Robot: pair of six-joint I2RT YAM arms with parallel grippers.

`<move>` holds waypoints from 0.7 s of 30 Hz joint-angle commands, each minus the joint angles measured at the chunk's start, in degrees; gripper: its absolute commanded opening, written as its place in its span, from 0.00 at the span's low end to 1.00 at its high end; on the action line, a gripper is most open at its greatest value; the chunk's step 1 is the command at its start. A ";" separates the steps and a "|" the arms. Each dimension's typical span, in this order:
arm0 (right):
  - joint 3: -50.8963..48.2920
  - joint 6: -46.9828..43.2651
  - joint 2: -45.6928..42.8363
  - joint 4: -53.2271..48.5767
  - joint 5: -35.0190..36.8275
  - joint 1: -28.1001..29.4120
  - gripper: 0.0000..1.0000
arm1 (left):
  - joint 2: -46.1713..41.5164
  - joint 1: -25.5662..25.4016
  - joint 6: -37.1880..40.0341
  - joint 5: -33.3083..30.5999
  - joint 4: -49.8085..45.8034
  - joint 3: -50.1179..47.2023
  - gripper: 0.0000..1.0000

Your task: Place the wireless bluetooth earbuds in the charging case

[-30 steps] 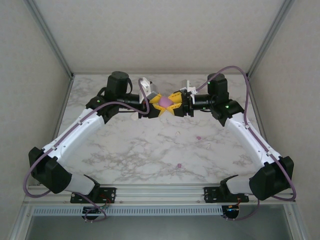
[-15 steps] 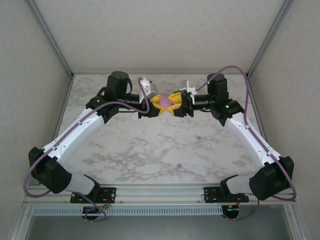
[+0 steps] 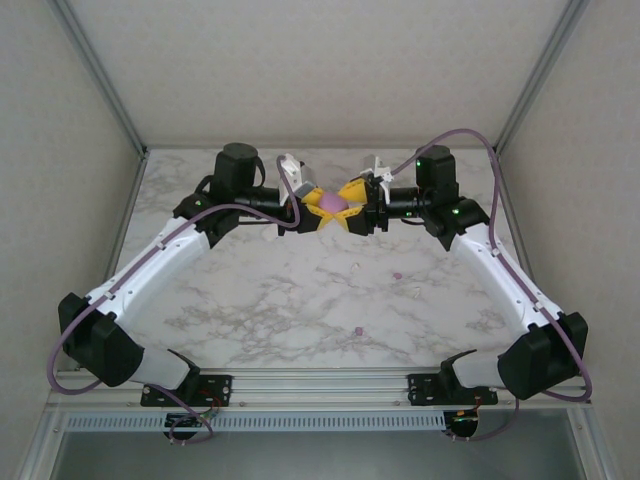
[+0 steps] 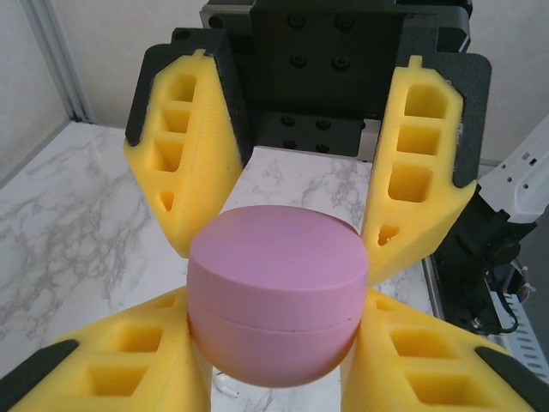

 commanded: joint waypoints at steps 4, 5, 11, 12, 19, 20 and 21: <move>2.63 6.49 1.46 1.54 0.00 -1.60 0.62 | -2.70 -0.47 0.39 1.08 1.59 -1.56 0.25; 2.77 7.29 1.60 1.91 -0.30 -1.71 0.63 | -2.70 -0.47 0.39 0.90 1.66 -1.63 0.24; 3.48 10.72 1.82 3.00 -1.10 -2.56 0.65 | -3.22 -0.47 0.06 -0.22 2.66 -2.60 0.24; 3.65 10.96 1.97 2.84 -1.02 -2.79 0.65 | -3.31 -0.47 -0.09 -0.34 3.07 -2.85 0.24; 4.72 14.83 2.35 2.93 3.55 -3.42 0.69 | -4.41 -0.47 -2.86 -1.91 8.02 -5.25 0.24; 4.70 15.62 2.19 3.44 4.03 -3.50 0.70 | -4.61 -0.48 -3.37 -2.25 8.23 -5.71 0.24; 4.61 16.46 2.09 3.97 5.09 -3.51 0.70 | -4.79 -0.47 -3.87 -2.40 10.15 -6.18 0.24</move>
